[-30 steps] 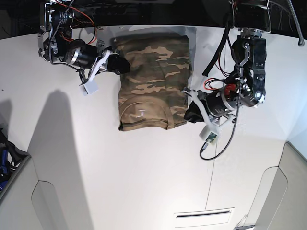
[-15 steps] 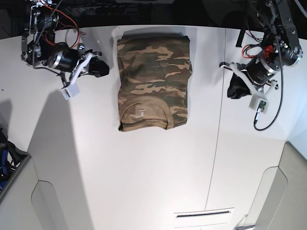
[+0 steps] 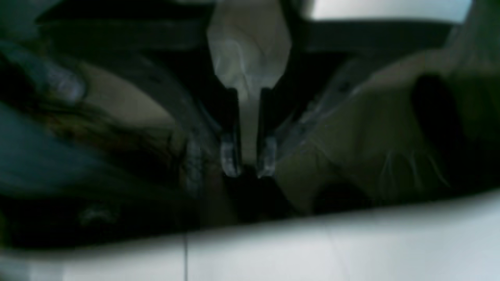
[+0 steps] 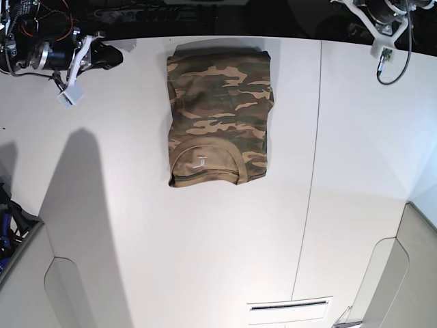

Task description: Fold the T-shirt properly

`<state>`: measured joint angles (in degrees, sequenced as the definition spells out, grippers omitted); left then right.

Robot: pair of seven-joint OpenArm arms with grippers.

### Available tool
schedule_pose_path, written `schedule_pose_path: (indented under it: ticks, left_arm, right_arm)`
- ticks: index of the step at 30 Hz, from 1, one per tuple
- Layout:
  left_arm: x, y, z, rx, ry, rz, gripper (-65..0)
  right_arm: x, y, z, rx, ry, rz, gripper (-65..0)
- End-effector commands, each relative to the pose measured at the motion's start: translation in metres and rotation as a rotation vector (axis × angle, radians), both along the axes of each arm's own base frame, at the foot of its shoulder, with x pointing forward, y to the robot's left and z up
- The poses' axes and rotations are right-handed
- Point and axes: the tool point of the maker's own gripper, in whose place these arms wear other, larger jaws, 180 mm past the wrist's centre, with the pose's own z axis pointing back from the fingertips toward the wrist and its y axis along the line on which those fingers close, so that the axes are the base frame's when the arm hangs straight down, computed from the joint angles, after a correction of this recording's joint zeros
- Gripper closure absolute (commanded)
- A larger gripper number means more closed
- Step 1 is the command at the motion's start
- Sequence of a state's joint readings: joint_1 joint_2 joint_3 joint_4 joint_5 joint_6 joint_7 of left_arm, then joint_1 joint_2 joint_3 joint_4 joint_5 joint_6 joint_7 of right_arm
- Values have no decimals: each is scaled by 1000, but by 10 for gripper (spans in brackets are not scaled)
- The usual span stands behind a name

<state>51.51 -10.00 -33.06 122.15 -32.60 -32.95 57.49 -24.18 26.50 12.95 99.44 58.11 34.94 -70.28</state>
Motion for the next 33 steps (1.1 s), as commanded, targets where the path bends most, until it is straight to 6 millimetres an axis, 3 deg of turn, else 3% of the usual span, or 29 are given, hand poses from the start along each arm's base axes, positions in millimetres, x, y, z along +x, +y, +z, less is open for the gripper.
schedule_pose_path:
  ticks: [1, 10, 14, 18, 22, 26, 30, 33]
  left_arm:
    - [-10, -3, 4, -10, 13, -21, -86]
    - [-108, -2, -16, -52, 310, -21, -86]
    - [-134, -8, -42, -128, 351, 52, -86]
    - [-161, -27, -75, -229, 411, 59, -86]
    - [-191, -54, -110, -322, 548, 37, -86]
    - [-208, -83, -139, -400, 651, 30, -86]
    - [-203, -101, -160, -440, 671, 17, -86]
    - [-198, -112, -171, -452, 690, -12, -87]
  right_arm:
    - [-8, -4, 3, -4, 10, 14, 0]
    - [-118, 12, -10, 58, 289, 35, 0]
    - [-170, 26, -12, 83, 425, 73, 0]
    - [-215, 35, -20, 70, 538, 140, 0]
    - [-241, 42, -37, 46, 581, 154, 0]
    - [-259, 42, -65, -19, 538, 153, 0]
    - [-273, 34, -92, -121, 539, 243, 0]
    - [-272, 28, -108, -160, 559, 252, 0]
